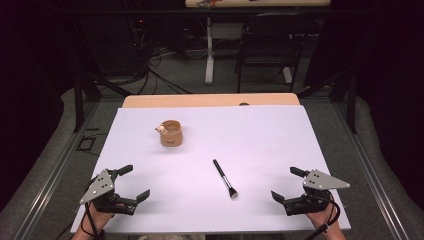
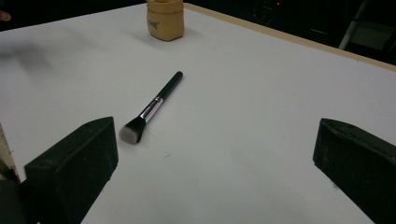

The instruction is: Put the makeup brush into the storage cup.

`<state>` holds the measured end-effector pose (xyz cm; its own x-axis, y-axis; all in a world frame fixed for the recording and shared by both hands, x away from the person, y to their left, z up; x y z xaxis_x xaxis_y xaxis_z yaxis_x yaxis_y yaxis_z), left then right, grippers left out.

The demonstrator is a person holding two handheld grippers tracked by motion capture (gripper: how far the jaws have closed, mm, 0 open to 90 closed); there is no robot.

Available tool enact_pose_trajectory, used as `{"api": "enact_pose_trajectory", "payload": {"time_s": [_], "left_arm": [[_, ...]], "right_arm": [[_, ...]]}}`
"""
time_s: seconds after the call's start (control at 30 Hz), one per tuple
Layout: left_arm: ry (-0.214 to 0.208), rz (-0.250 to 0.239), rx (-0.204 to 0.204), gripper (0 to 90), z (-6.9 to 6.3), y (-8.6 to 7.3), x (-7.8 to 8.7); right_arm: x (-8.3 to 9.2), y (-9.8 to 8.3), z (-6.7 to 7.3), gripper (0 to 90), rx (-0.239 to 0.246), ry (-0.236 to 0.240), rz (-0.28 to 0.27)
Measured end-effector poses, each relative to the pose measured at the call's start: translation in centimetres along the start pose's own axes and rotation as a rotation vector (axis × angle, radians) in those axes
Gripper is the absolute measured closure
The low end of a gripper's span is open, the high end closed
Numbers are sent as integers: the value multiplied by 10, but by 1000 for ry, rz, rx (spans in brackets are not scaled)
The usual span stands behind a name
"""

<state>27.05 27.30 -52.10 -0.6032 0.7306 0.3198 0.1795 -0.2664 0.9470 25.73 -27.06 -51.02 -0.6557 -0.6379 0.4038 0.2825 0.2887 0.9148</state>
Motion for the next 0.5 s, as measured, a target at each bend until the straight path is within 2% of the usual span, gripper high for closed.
{"api": "enact_pose_trajectory", "payload": {"time_s": [0.17,0.4,0.5], "left_arm": [[3,-2,-2,0,0,0,0],[-8,2,2,0,0,0,-1],[-5,2,5,0,1,0,-1]], "right_arm": [[0,1,2,0,-7,6,-4],[-4,5,8,0,10,9,5],[-6,8,11,0,16,-4,9]]}}
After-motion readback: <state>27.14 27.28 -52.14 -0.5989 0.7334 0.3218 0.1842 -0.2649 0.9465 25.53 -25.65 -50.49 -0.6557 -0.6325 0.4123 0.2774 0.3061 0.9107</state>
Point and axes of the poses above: each handheld gripper's, and its own axes: x roughly backward along the jaws, y roughly out of its top, z roughly to its left, the point moved 1 cm from there along -x, roughly forward along the jaws, and after that the axes turned 1 degree about z, right-handed, at the moved point
